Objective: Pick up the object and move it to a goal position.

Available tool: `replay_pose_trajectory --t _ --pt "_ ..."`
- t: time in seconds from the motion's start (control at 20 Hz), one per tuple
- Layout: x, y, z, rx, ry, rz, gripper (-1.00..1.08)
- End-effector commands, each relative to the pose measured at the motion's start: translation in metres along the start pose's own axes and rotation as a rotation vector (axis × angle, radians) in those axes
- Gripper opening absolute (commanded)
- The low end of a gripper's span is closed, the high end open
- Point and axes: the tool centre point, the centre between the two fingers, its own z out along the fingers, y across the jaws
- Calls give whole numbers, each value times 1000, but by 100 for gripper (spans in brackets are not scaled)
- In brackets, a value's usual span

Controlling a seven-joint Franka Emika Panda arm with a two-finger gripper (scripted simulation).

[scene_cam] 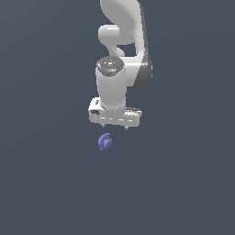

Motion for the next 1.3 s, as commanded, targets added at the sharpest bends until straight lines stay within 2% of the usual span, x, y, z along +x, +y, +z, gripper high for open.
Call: replay_pose_trajectory --t 0.0,0.7,0.95,1.25 --pt "2 4 5 -1 1 42 100" --pt "16 44 45 -15 15 401 100" --pt "18 52 54 -19 19 475 100" --pt "19 56 57 -21 22 506 100"
